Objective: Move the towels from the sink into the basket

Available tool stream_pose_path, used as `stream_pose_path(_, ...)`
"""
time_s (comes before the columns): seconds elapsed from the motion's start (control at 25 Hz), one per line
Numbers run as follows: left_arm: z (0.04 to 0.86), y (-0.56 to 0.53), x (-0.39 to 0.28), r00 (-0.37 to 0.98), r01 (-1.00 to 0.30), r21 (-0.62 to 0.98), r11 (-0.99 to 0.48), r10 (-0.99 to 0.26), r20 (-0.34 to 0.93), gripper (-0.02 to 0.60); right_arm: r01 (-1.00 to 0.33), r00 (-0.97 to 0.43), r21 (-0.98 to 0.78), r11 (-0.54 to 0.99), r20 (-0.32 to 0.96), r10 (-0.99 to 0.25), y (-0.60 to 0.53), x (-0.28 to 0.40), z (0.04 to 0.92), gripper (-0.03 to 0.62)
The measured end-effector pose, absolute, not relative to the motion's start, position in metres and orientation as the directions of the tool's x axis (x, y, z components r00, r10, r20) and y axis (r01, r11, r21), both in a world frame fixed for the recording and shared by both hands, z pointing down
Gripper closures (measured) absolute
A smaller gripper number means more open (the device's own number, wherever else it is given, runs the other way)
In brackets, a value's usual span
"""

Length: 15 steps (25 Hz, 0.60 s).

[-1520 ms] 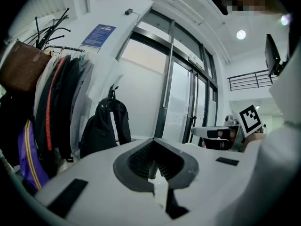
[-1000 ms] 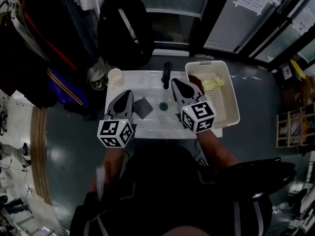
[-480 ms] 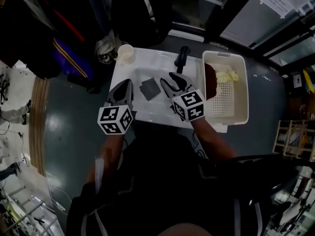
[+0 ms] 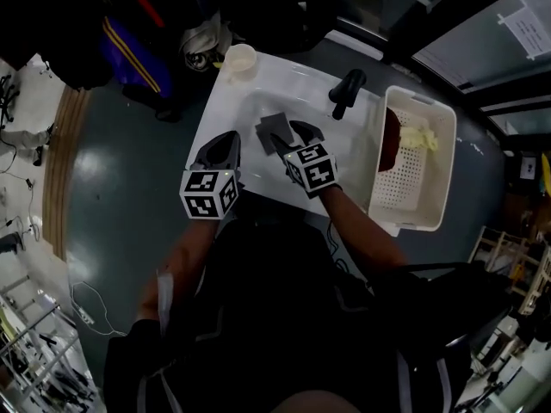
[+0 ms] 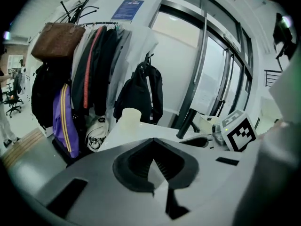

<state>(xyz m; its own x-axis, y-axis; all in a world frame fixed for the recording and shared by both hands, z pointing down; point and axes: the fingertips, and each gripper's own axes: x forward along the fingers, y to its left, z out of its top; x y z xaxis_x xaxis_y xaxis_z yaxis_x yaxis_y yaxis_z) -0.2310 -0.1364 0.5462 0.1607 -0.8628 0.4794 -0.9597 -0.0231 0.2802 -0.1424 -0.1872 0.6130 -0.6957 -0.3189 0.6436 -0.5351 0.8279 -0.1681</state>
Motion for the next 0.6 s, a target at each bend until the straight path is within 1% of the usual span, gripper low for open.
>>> stream_pose_path(0.2, 0.582, -0.125, -0.235, 0.133, -0.958, 0.284, 0.035, -0.826, 0.549, 0.578, -0.520, -0.653, -0.172, 0.837, 0.712, -0.259, -0.187, -0.146, 0.669, 0.312)
stream_pose_path(0.32, 0.595, -0.121, -0.236, 0.124, -0.954, 0.293, 0.061, -0.811, 0.572, 0.578, -0.513, -0.637, -0.162, 0.843, 0.730, -0.247, -0.190, -0.147, 0.690, 0.308)
stream_pose_path(0.48, 0.611, -0.121, -0.235, 0.135, -0.958, 0.282, 0.048, -0.795, 0.592, 0.578, -0.491, -0.619, -0.170, 0.854, 0.758, -0.205, -0.193, -0.155, 0.721, 0.281)
stream_pose_path(0.6, 0.615, -0.122, -0.228, 0.161, -0.961, 0.276, 0.010, -0.792, 0.588, 0.578, -0.474, -0.605, -0.166, 0.865, 0.775, -0.182, -0.196, -0.159, 0.744, 0.279)
